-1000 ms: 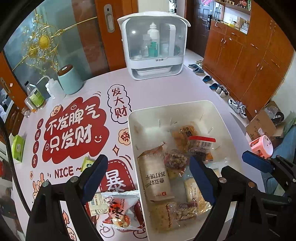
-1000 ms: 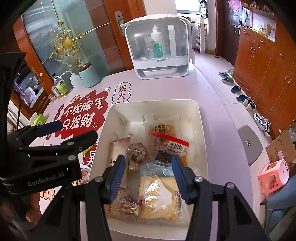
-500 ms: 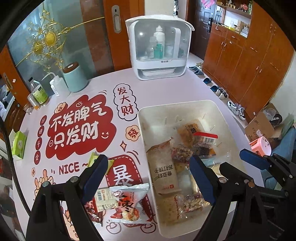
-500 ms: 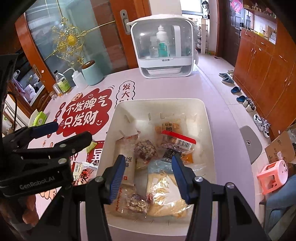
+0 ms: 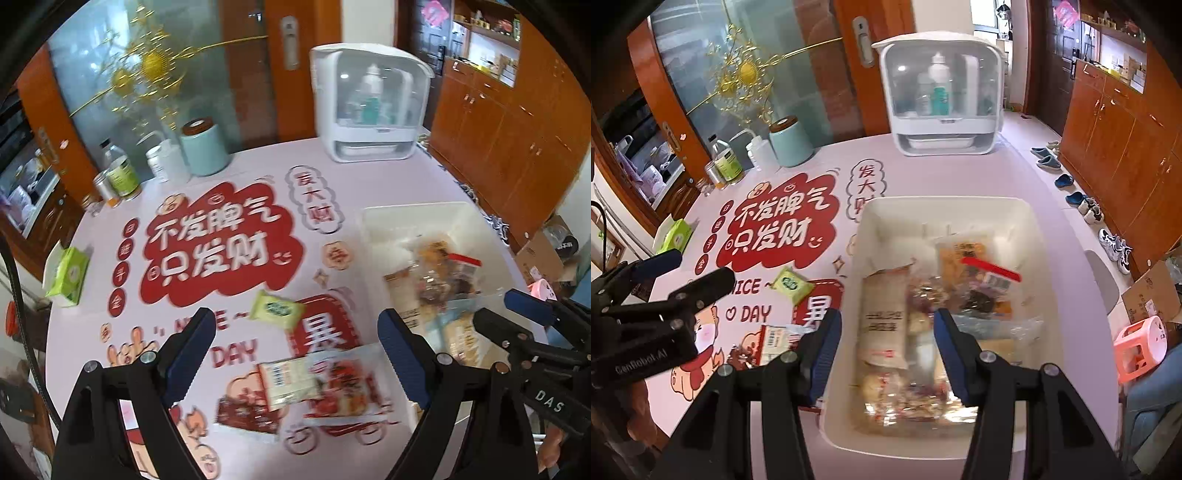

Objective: Organize snacks
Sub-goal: 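Withdraw both tools from the tray toward the remaining snacks, then grasp the brown snowflake-print wrapper with the left tool while the right grasps the red-white bag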

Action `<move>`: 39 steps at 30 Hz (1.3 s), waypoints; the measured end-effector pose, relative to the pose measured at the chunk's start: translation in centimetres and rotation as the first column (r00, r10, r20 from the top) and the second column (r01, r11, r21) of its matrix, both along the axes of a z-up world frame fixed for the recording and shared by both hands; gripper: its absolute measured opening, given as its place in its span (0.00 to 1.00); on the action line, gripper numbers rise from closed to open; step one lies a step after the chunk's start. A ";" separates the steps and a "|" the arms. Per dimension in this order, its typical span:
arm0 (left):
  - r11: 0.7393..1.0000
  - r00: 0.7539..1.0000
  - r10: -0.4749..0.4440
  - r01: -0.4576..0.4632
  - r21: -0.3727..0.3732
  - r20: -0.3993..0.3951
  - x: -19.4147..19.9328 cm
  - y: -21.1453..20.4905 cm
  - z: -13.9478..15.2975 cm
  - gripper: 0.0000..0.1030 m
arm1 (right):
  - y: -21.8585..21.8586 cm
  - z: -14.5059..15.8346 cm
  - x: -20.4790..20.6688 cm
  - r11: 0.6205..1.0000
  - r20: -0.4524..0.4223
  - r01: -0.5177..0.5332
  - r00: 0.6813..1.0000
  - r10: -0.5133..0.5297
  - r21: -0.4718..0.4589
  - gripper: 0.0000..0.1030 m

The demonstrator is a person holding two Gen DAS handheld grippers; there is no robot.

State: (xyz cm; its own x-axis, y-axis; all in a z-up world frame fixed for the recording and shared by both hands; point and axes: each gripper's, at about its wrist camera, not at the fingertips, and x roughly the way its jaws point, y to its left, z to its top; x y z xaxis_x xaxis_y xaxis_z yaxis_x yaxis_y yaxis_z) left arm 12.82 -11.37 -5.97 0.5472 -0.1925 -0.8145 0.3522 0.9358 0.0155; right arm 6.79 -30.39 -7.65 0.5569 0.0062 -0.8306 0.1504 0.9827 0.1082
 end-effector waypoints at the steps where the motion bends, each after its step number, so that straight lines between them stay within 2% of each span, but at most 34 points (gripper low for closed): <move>1: 1.000 1.000 0.007 -0.007 0.001 -0.005 0.2 0.7 -0.2 0.86 | 0.8 -0.1 0.1 1.000 -0.003 -0.003 1.000 0.003 0.002 0.51; 6: 0.999 0.998 0.032 -0.031 0.008 -0.045 1.2 4.7 -1.5 0.86 | 3.9 -0.7 0.5 1.000 -0.019 -0.010 1.000 0.010 0.005 0.51; 12: 0.999 0.998 0.032 -0.030 0.035 -0.057 2.1 8.0 -2.7 0.86 | 7.2 -1.8 1.3 1.000 -0.039 -0.004 0.999 0.005 0.021 0.51; 17: 0.996 0.997 -0.032 0.038 0.083 -0.071 2.8 9.5 -4.8 0.86 | 9.3 -3.1 1.7 0.999 -0.055 0.001 0.998 0.001 0.041 0.51; 20: 0.988 0.987 -0.118 0.128 0.085 -0.110 2.9 9.9 -7.0 0.86 | 10.7 -4.5 2.1 0.999 -0.076 0.010 0.997 -0.006 0.053 0.51; 22: 0.972 0.969 -0.202 0.216 0.092 -0.140 2.6 10.0 -8.7 0.86 | 11.4 -5.5 2.4 0.998 -0.096 0.021 0.995 -0.015 0.061 0.51; 24: 0.945 0.946 -0.288 0.306 0.118 -0.149 2.0 9.8 -10.0 0.86 | 12.1 -6.8 2.7 0.997 -0.125 0.037 0.992 -0.029 0.063 0.51; 27: 0.886 0.898 -0.412 0.434 0.166 -0.151 0.7 9.1 -11.9 0.86 | 12.8 -8.6 3.0 0.995 -0.168 0.062 0.984 -0.050 0.072 0.51; 30: 0.831 0.849 -0.501 0.526 0.180 -0.167 -0.1 8.6 -13.6 0.86 | 13.2 -10.0 3.1 0.993 -0.202 0.094 0.976 -0.078 0.073 0.51; 35: 0.760 0.782 -0.588 0.621 0.191 -0.205 -1.0 7.6 -16.3 0.86 | 14.0 -11.7 3.6 0.988 -0.232 0.150 0.963 -0.138 0.033 0.51; 39: 0.742 0.763 -0.604 0.643 0.190 -0.230 -0.7 7.2 -18.1 0.86 | 14.4 -11.9 4.1 0.984 -0.230 0.176 0.958 -0.174 -0.011 0.52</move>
